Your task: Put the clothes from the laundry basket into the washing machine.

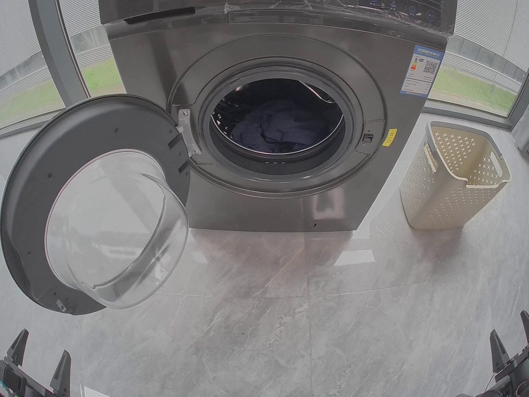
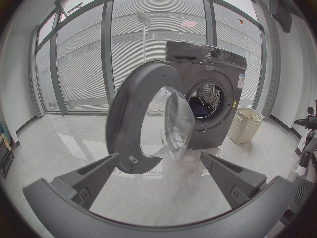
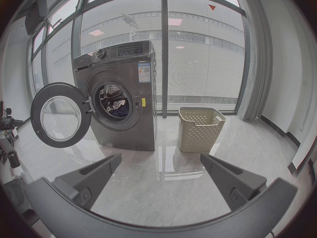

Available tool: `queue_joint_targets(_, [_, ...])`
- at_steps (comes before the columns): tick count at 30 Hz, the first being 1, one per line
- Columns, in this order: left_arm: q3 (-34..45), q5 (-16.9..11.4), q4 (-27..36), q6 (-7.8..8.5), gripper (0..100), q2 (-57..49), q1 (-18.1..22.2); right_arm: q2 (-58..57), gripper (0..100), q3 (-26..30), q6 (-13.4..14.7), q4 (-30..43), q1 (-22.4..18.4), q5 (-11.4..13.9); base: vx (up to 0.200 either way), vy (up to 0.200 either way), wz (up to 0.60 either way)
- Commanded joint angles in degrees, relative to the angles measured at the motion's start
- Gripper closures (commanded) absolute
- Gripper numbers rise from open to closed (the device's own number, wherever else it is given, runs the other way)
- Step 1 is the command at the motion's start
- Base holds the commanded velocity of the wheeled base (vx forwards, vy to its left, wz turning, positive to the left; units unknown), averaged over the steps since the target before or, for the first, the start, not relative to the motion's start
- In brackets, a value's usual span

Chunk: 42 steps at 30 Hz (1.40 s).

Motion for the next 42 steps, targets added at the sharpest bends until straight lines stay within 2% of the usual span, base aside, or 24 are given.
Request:
queue_joint_targets(1, [0.92, -0.05, -0.03, -0.33, 0, -0.37, 0.01, -0.47, 0, 1.01, -0.02, -0.02, 0.02, 0.0, 0.0, 0.0, 0.0])
queue_joint_targets(12, [0.92, 0.03, -0.03, 0.02, 0, -0.37, 0.01, -0.47, 0, 1.01, -0.02, -0.02, 0.02, 0.0, -0.164, 0.0, 0.0])
queue_joint_targets(19, [0.92, 0.03, -0.03, 0.11, 0, -0.37, 0.01, -0.47, 0, 1.01, -0.02, -0.02, 0.11, 0.0, 0.0, 0.0, 0.0])
queue_joint_targets(39, [0.92, -0.05, -0.03, -0.24, 0, -0.37, 0.01, -0.47, 0, 1.01, -0.02, -0.02, 0.11, 0.0, 0.0, 0.2, 0.0])
queue_joint_targets(42, [0.92, 0.03, -0.03, 0.38, 0, -0.37, 0.01, -0.47, 0, 1.01, -0.02, -0.02, 0.11, 0.0, 0.0, 0.0, 0.0])
